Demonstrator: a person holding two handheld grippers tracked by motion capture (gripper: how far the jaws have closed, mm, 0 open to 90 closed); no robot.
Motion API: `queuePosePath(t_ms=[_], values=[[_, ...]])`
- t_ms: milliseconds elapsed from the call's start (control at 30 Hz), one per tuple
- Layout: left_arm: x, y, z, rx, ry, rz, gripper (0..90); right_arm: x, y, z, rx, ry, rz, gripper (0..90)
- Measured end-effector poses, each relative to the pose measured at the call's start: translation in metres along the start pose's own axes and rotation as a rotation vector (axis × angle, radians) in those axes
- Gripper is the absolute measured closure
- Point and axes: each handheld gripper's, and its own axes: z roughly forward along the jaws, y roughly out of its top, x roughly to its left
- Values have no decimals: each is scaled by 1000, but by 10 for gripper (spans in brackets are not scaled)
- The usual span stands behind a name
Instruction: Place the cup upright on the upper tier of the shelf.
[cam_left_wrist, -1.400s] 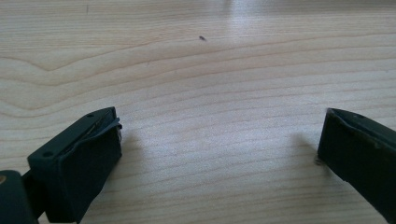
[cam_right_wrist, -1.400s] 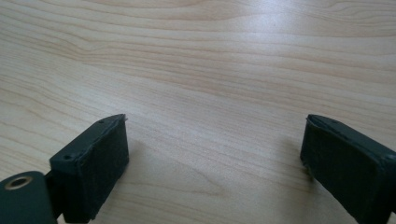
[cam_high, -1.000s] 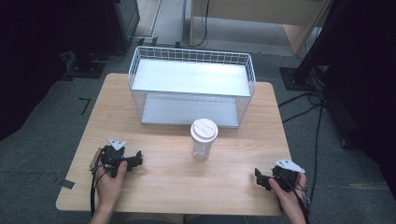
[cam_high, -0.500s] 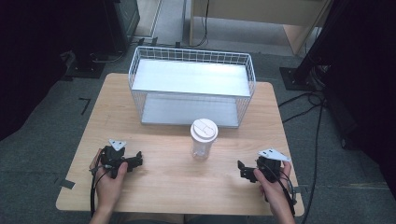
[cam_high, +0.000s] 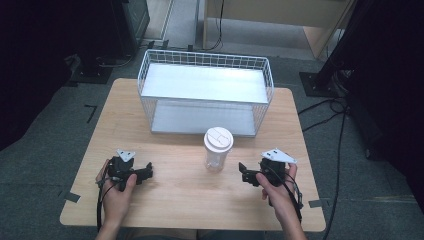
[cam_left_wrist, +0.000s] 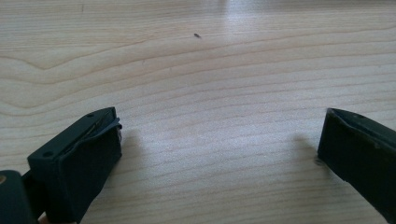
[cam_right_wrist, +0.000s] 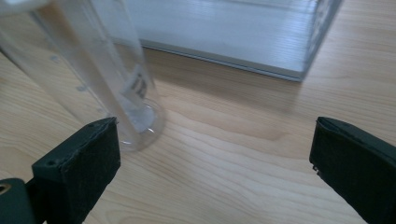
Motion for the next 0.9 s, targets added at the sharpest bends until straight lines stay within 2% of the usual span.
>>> queuePosePath(t_ms=[67, 167, 233, 267, 400, 500, 600, 900], values=[[0, 0, 0, 0, 0, 0, 0, 9, 3, 6, -13, 19, 1, 20], [0, 0, 0, 0, 0, 0, 0, 15, 5, 9, -21, 37, 7, 20], [0, 0, 0, 0, 0, 0, 0, 21, 7, 13, -30, 34, -3, 20], [0, 0, 0, -1, 0, -1, 0, 26, 10, 16, -37, 55, -7, 21], [0, 0, 0, -1, 0, -1, 0, 40, 15, 21, -55, 84, -30, 21], [0, 0, 0, -1, 0, -1, 0, 48, 18, 25, -65, 103, -27, 21], [0, 0, 0, 0, 0, 0, 0, 54, 21, 28, -83, 123, -22, 22], [0, 0, 0, -1, 0, 0, 0, 66, 28, 44, -121, 139, -3, 24]])
